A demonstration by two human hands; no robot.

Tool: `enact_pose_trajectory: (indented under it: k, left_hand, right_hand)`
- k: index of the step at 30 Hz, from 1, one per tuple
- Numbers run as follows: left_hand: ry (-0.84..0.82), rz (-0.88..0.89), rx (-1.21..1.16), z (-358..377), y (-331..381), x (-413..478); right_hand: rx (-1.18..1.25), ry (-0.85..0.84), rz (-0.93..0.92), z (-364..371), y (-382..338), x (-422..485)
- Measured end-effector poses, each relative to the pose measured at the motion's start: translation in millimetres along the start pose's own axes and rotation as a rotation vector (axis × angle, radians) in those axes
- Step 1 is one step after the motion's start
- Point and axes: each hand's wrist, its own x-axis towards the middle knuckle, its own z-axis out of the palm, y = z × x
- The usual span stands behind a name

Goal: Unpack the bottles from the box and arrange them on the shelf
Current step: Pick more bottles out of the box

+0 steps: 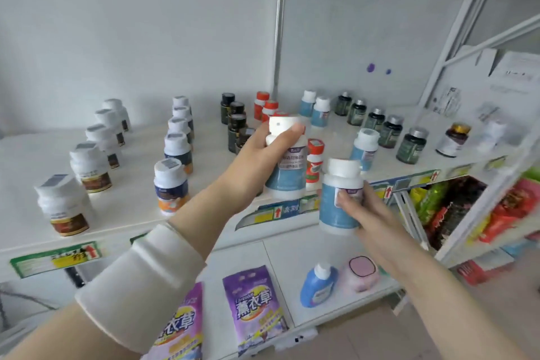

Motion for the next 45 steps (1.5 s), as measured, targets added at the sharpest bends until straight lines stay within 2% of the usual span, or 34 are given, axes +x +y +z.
enact_pose_trajectory:
  k: [3,8,12,15,19,23,26,32,45]
  left_hand:
    - [-0.025,0.035,0.010,14.5,2.9,58.7]
    - [-0.060,0.129,0.187,38.0,14.4,143.6]
    - [-0.042,0.118,0.328,51.9,6.0,209.7]
    - [0.017,0.081,0.413,58.0,-7.8,256.1]
    - [0.105,0.017,0.642,65.0,-31.0,297.6]
    - [0.158,-0.126,0.855,68.0,-50.2,321.4]
    - [0.148,-0.196,0.949,69.0,-65.6,330.1]
    - [0.053,-0.269,1.019,75.0,-81.3,338.6]
    - [-0.007,-0.283,1.029,77.2,-92.7,353.3]
  right_hand:
    - [0.018,0.073,-0.062,-36.1,-25.3,43.6]
    - [0.022,0.082,-0.115,-87.2,-62.8,109.2]
    - [-0.018,0.158,-0.118,-118.5,-73.3,166.2]
    - [-0.134,0.110,-0.114,-138.8,-72.9,208.4]
    - [-0.221,0.005,-0.087,-159.1,-54.3,251.8]
    - [-0.277,-0.193,0.020,-171.3,-18.7,280.3]
    - [-0.346,-0.259,0.042,-172.0,0.7,292.7]
    - [-0.402,-0.310,0.013,-168.3,23.6,306.5]
    - [-0.481,-0.309,0.042,-162.7,35.8,303.6]
